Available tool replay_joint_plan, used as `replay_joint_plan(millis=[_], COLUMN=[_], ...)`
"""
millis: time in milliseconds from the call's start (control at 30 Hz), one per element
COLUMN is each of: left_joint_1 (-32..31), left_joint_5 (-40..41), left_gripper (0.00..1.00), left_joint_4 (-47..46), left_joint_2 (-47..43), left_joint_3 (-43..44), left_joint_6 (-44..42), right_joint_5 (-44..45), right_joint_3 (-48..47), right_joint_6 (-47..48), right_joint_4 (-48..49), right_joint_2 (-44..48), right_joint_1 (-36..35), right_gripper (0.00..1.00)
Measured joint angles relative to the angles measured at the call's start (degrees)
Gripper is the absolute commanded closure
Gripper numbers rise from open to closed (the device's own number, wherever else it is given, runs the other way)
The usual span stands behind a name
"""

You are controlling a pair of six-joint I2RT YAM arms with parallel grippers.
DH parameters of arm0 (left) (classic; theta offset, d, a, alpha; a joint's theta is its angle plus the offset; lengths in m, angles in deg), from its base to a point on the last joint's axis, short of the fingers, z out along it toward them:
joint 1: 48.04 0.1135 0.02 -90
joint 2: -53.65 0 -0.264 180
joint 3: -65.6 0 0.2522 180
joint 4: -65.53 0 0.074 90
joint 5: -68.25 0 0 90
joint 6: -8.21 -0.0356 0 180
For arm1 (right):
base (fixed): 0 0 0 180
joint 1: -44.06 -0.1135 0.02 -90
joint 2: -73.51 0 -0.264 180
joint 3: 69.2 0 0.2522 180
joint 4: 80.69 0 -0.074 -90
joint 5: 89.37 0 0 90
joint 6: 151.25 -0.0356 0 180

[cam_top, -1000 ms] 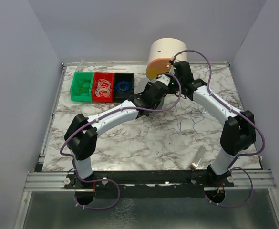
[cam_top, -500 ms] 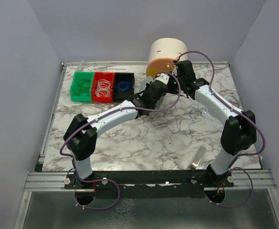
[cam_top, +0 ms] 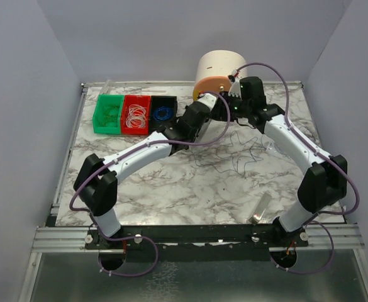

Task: Wrap the cables
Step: Wrap the cable around the cable reel.

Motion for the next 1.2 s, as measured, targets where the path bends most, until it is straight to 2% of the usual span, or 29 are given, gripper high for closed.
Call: replay_joint_plan(millis=[333, 667, 967, 1200], left_joint_1=[12.3, 12.3, 12.3, 12.5], left_joint_5=[-19.8, -38.1, -39.6, -33.0], left_gripper=[1.00, 1.00, 1.00, 1.00], left_joint_4=[4.9, 7.3, 7.4, 7.6], left_joint_2=[-1.5, -6.1, -6.1, -4.2], left_joint_3=[-0.5, -2.8, -2.9, -2.8], left_joint_6=[0.5, -1.1, -1.1, 1.4], right_joint_5=[-9.7, -21.6, -27.2, -39.0], right_joint_3=[7.0, 13.7, 21.8, 23.5], right_joint_6=[12.7, 29.5, 43.6, 60.0], right_joint_4=[10.2, 12.9, 14.0, 8.3], right_joint_2=[11.4, 14.5, 19.9, 19.9], right_joint_1=[2.4, 2.5, 2.5, 2.5], right_gripper=[0.51, 0.49, 0.46, 0.49])
